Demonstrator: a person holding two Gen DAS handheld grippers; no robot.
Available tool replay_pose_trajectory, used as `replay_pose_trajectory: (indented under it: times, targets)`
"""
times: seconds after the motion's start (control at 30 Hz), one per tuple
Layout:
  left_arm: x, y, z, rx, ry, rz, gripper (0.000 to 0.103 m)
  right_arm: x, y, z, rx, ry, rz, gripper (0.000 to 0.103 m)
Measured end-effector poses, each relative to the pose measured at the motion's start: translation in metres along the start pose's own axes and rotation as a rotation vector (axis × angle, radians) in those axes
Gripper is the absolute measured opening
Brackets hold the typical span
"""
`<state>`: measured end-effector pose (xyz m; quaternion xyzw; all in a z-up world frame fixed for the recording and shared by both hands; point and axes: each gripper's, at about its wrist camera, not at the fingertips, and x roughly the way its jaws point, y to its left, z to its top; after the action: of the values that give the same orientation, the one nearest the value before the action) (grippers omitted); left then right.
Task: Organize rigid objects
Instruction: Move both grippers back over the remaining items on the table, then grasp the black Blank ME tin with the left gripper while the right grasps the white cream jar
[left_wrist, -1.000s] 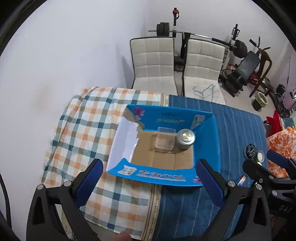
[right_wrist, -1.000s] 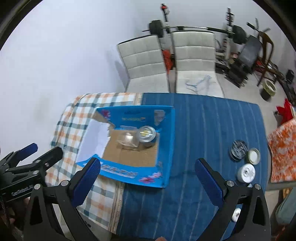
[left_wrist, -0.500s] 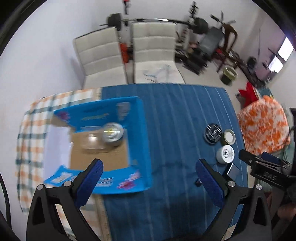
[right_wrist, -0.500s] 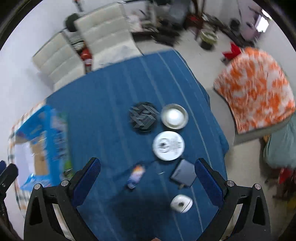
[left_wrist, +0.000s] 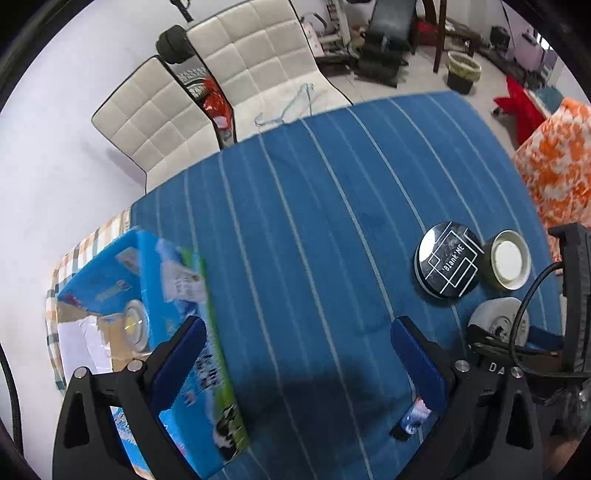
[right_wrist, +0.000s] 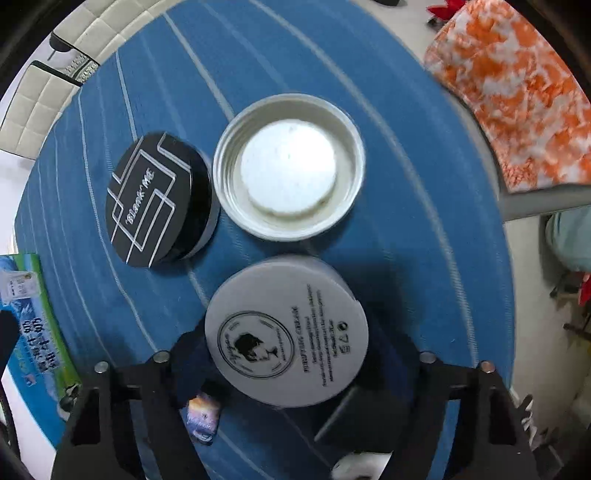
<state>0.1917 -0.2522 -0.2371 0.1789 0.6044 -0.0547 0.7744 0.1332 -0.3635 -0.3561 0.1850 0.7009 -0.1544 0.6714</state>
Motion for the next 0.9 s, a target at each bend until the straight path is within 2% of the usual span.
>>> replay_pose_trajectory:
  times: [0.13, 0.23, 0.33, 0.4, 0.5, 0.57, 0.7, 0.73, 0.83, 0.9]
  targets:
    - [0.013, -0.010, 0.008, -0.001, 0.036, -0.031, 0.103, -0.005, -0.016, 0.001, -0.011, 0.008, 0.017, 0.071]
    - [0.019, -0.019, 0.015, -0.014, 0.045, -0.142, 0.103, -0.012, -0.035, 0.002, -0.027, 0.004, 0.005, 0.071]
    - [0.023, -0.039, 0.019, 0.065, 0.041, -0.249, 0.103, -0.015, -0.056, 0.003, -0.022, 0.026, 0.026, 0.071]
    - [0.028, -0.055, 0.022, 0.121, 0.050, -0.294, 0.103, -0.014, -0.068, 0.005, -0.014, 0.034, 0.030, 0.071]
    - [0.043, -0.083, 0.028, 0.202, 0.098, -0.314, 0.103, -0.013, -0.077, 0.005, -0.005, 0.032, 0.022, 0.071]
    - [0.054, -0.098, 0.033, 0.234, 0.129, -0.301, 0.103, -0.012, -0.080, 0.007, 0.004, 0.037, 0.021, 0.071]
    - [0.075, -0.117, 0.045, 0.266, 0.172, -0.293, 0.102, -0.010, -0.079, 0.008, 0.001, 0.040, 0.004, 0.071]
    - [0.078, -0.122, 0.047, 0.270, 0.179, -0.297, 0.093, -0.010, -0.079, 0.010, -0.002, 0.041, 0.001, 0.071]
    - [0.087, -0.134, 0.047, 0.294, 0.195, -0.306, 0.074, -0.013, -0.074, 0.009, 0.002, 0.041, 0.001, 0.071]
    - [0.091, -0.139, 0.045, 0.315, 0.179, -0.282, 0.074, -0.014, -0.074, 0.011, 0.001, 0.039, -0.001, 0.071]
